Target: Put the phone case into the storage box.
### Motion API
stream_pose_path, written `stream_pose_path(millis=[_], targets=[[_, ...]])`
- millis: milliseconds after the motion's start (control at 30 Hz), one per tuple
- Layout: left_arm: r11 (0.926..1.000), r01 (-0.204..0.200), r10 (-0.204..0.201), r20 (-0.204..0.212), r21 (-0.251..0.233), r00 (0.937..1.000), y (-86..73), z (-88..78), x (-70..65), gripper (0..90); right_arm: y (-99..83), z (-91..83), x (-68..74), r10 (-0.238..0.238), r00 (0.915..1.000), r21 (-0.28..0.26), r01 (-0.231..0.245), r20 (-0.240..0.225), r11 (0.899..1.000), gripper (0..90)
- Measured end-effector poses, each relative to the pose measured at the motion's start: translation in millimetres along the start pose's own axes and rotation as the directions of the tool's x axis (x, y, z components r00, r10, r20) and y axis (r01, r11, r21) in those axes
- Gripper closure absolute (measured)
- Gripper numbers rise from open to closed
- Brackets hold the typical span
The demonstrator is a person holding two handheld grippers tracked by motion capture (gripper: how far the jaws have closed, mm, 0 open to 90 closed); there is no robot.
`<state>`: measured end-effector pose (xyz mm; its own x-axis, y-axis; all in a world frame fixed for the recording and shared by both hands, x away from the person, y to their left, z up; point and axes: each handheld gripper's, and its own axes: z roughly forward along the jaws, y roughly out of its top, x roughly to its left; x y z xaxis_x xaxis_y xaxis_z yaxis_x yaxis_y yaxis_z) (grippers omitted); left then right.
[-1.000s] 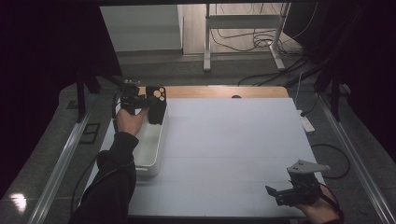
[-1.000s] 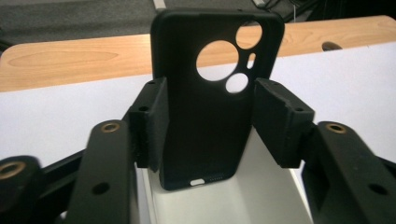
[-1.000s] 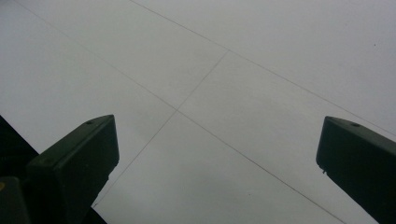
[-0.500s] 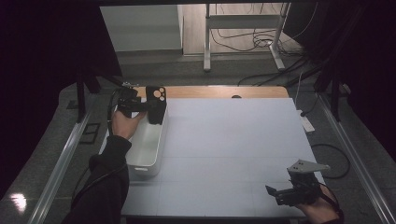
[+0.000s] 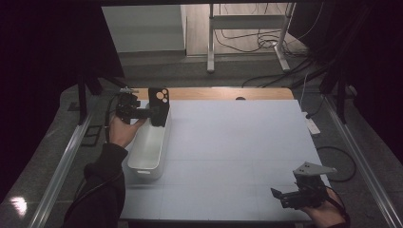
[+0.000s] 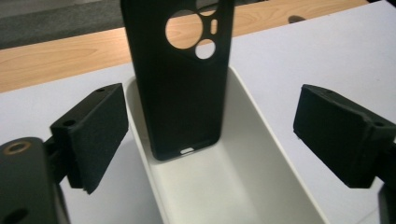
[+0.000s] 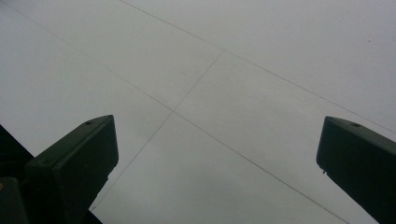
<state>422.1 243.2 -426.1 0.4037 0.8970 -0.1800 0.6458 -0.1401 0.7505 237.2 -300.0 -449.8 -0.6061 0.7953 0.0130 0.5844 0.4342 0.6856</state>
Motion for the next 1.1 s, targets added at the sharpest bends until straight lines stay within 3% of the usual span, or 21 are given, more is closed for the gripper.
stream_pose_path(millis=[433, 667, 1100], targets=[[0.999, -0.045, 0.044, 0.034, 0.004, 0.9984, -8.1, -11.0, -9.8, 7.2, -0.2, -0.2, -0.3, 0.0, 1.0, -0.005, 0.0, -0.003, 1.0, 0.0], [0.9958, -0.09, 0.089, 0.029, 0.02, 0.9956, -12.7, -15.6, -17.6, 4.8, -0.4, -0.3, -0.6, 0.002, 1.0, -0.008, -0.002, -0.007, 1.0, 0.0], [0.9931, -0.117, 0.116, 0.028, 0.012, 0.9928, -26.2, -23.4, -25.9, 2.5, -0.4, -0.9, -1.4, 0.013, 0.9999, -0.011, -0.013, -0.004, 1.0, 0.0]])
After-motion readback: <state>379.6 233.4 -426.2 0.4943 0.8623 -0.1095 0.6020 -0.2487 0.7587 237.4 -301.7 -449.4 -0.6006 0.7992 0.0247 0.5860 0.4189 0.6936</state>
